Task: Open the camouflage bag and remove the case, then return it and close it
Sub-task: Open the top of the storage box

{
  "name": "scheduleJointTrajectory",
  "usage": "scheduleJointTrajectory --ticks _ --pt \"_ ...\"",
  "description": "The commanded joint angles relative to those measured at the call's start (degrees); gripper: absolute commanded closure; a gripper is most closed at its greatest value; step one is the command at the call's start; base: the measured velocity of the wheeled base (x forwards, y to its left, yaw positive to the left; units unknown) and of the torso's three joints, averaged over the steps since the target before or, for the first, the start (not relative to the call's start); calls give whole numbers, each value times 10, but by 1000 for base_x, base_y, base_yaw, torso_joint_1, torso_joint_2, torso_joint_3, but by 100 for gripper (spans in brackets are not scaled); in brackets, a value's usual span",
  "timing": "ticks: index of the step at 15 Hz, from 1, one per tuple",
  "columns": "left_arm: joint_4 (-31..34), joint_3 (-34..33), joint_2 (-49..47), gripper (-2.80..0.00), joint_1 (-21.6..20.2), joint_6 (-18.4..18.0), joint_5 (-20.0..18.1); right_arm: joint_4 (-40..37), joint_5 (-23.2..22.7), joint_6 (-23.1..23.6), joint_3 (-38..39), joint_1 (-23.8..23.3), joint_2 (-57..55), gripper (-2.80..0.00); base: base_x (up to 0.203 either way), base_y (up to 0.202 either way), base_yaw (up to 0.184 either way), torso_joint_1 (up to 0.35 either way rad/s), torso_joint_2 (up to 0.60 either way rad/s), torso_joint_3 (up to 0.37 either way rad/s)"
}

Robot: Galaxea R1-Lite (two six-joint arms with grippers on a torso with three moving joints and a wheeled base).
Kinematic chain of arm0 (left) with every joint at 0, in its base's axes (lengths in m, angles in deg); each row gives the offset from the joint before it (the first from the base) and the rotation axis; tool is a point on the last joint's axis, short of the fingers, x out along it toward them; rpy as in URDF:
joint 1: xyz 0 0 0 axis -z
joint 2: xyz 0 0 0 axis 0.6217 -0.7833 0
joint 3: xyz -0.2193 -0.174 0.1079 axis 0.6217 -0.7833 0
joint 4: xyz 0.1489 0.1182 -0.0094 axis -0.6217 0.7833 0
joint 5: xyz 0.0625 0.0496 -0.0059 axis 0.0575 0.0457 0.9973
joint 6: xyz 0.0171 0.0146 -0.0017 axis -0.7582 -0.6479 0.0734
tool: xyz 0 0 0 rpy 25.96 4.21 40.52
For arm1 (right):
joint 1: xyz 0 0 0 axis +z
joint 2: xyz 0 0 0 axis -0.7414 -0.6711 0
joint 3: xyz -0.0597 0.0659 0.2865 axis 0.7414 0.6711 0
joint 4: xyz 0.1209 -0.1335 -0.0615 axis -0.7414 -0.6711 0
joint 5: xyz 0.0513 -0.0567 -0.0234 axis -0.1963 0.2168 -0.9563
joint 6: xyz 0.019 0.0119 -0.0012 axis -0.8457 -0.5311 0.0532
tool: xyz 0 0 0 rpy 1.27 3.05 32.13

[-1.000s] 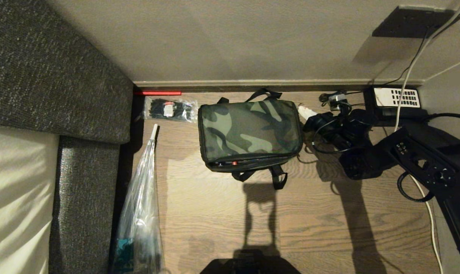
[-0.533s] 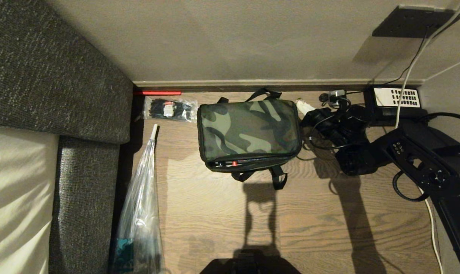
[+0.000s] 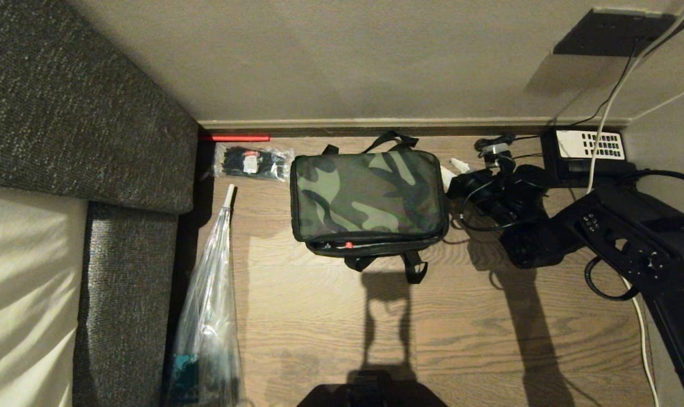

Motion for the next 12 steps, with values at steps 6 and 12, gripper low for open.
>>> scheduleJointTrajectory --ticks 6,12 --pt "0 -1 0 0 0 0 0 14 -20 -13 181 -51 112 -280 0 0 0 0 0 0" --pt "0 -1 1 0 0 0 0 -45 -30 -241 324 -34 235 -280 0 0 0 0 0 0"
